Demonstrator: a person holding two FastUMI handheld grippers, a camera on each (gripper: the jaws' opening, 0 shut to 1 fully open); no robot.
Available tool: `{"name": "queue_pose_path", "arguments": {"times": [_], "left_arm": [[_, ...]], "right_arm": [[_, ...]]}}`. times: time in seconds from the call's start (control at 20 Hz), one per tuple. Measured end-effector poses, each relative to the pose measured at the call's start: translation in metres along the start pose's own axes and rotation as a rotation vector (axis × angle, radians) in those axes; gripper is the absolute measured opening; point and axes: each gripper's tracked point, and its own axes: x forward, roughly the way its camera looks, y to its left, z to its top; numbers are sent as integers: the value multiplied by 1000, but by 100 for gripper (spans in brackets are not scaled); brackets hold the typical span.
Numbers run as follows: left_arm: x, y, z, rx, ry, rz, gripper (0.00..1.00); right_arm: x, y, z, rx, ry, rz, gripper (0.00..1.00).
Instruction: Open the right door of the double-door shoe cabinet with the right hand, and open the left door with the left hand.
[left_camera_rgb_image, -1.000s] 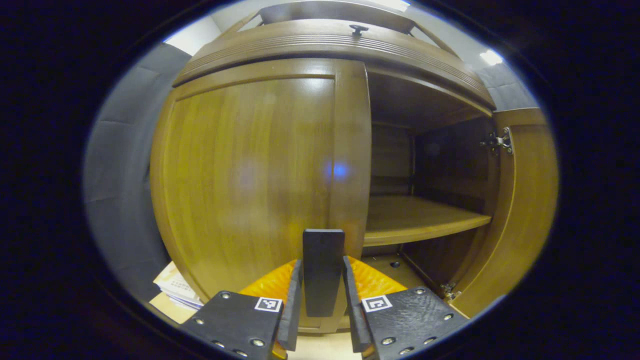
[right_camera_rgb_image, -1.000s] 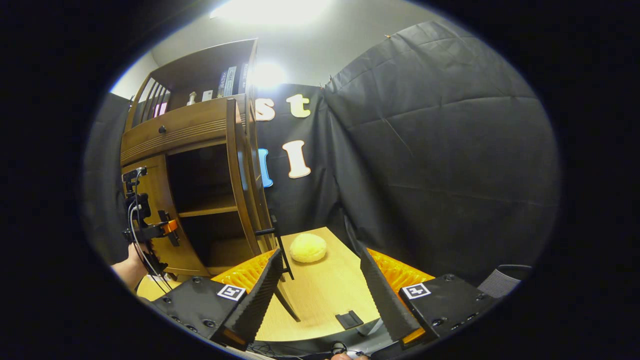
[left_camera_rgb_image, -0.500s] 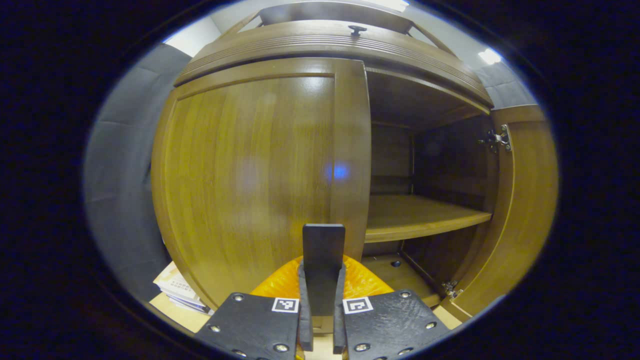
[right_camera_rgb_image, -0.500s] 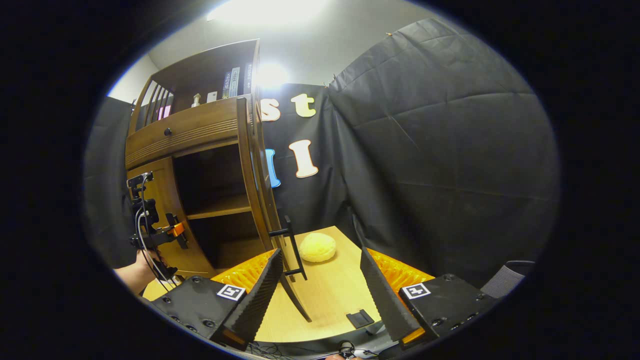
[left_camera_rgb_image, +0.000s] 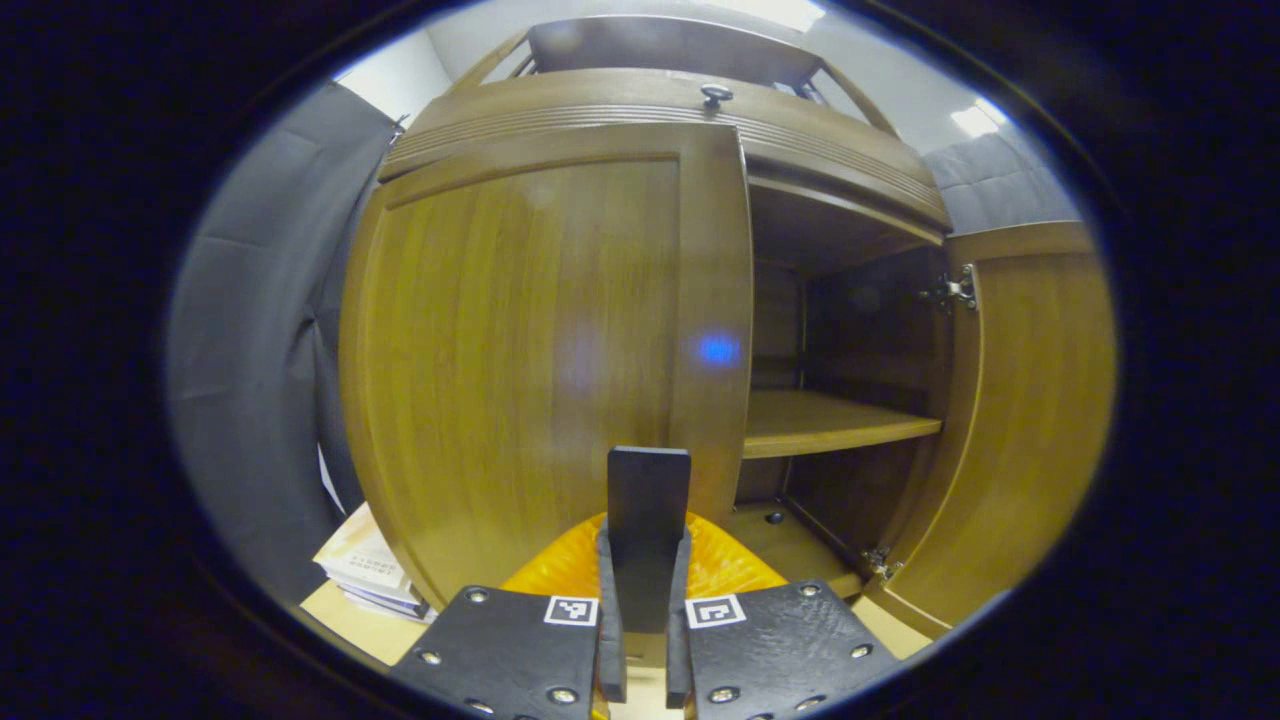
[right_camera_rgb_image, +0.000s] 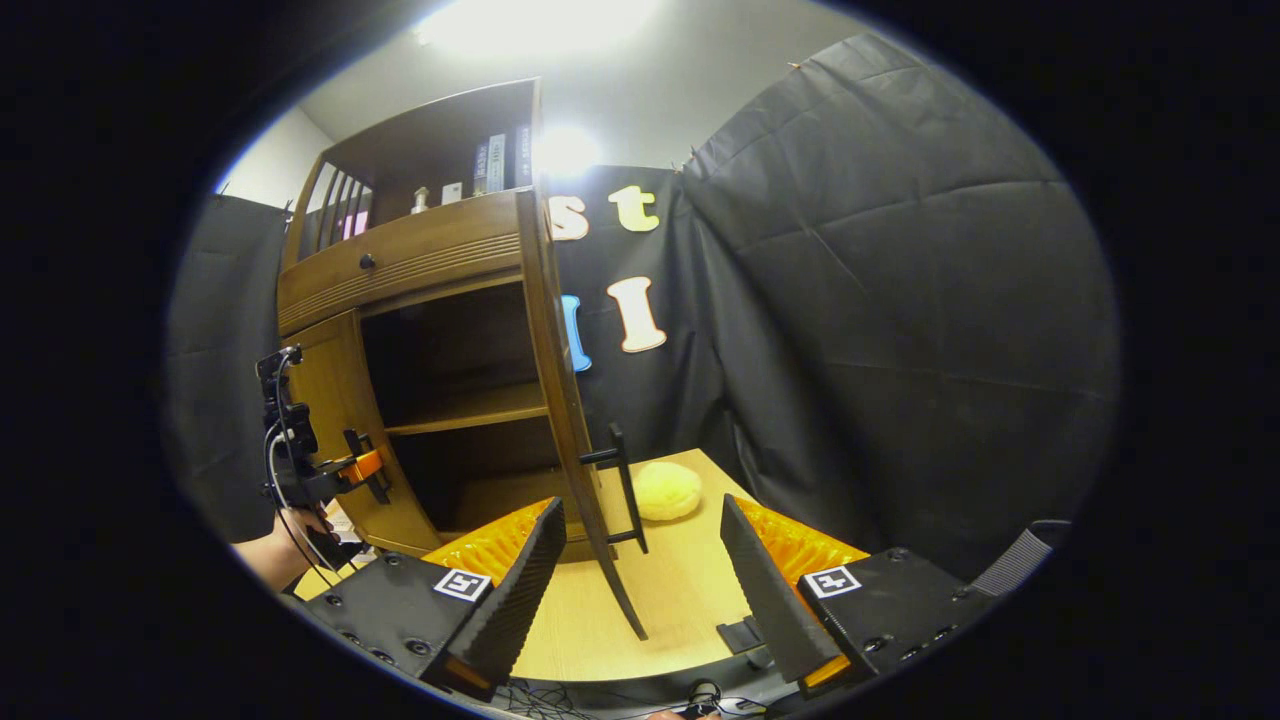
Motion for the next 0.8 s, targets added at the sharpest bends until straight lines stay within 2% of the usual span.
{"name": "queue_pose_path", "arguments": {"times": [0.4, 0.45, 0.5, 0.8], "left_arm": [[-66, 24, -3, -2, -42, -49, 17], [-74, 28, -3, -4, -49, -55, 17], [-82, 33, -4, -5, -56, -60, 18], [-122, 67, -5, -3, -84, -45, 18]], "right_arm": [[4, 49, -20, -28, 31, 127, 93], [4, 53, -24, -32, 37, 142, 98], [5, 59, -26, -35, 41, 156, 93], [14, 95, -43, -36, 85, 241, 93]]}}
